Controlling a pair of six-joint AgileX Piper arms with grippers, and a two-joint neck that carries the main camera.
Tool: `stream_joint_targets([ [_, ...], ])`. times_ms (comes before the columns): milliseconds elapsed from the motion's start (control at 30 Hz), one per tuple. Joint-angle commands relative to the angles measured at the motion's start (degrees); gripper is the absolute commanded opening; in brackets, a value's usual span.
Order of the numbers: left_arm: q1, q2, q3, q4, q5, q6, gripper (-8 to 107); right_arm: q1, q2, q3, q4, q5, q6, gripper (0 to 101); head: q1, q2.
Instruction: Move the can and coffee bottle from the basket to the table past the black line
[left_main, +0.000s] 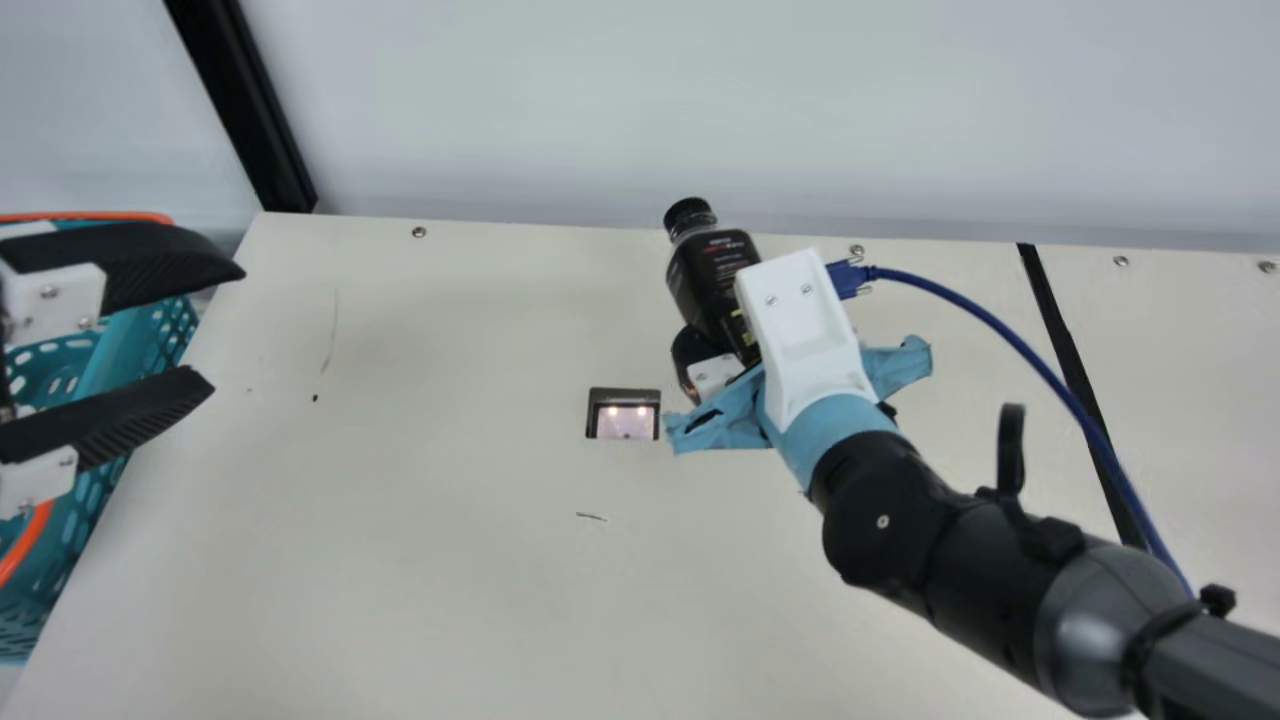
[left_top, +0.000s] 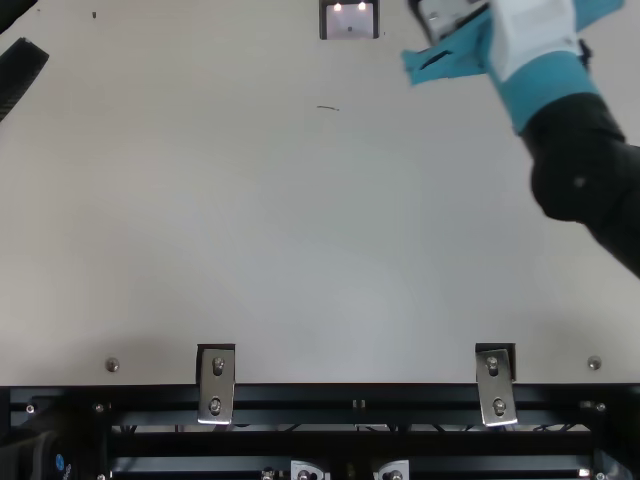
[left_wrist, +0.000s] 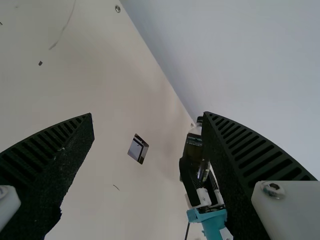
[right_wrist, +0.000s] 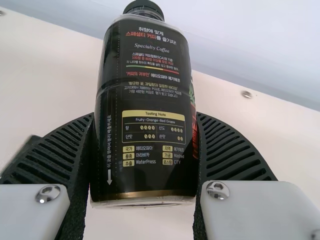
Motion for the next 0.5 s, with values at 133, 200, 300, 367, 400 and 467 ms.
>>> stream_joint_targets([
  [133, 0.0, 0.0, 0.0, 0.0, 0.0, 0.0, 90, -4.7, -3.2, 3.3, 2.4, -0.5, -2.7, 0, 0.1, -5.7],
  [200, 0.0, 0.0, 0.0, 0.0, 0.0, 0.0, 90, -6.4, -4.3, 4.4, 2.6, -0.6, -3.2, 0, 0.2, -7.7],
  [300, 0.0, 0.0, 0.0, 0.0, 0.0, 0.0, 90, -9.2, -5.8, 6.1, 2.6, -0.5, -3.5, 0, 0.2, -10.8],
  [367, 0.0, 0.0, 0.0, 0.0, 0.0, 0.0, 90, -11.2, -6.7, 7.2, 2.3, -0.4, -3.5, 0, 0.3, -13.2],
  [400, 0.0, 0.0, 0.0, 0.0, 0.0, 0.0, 90, -12.2, -7.1, 7.7, 2.2, -0.3, -3.5, 0, 0.3, -14.3],
  [467, 0.0, 0.0, 0.0, 0.0, 0.0, 0.0, 90, -14.2, -8.0, 8.7, 1.6, -0.1, -3.3, 0, 0.2, -16.7],
])
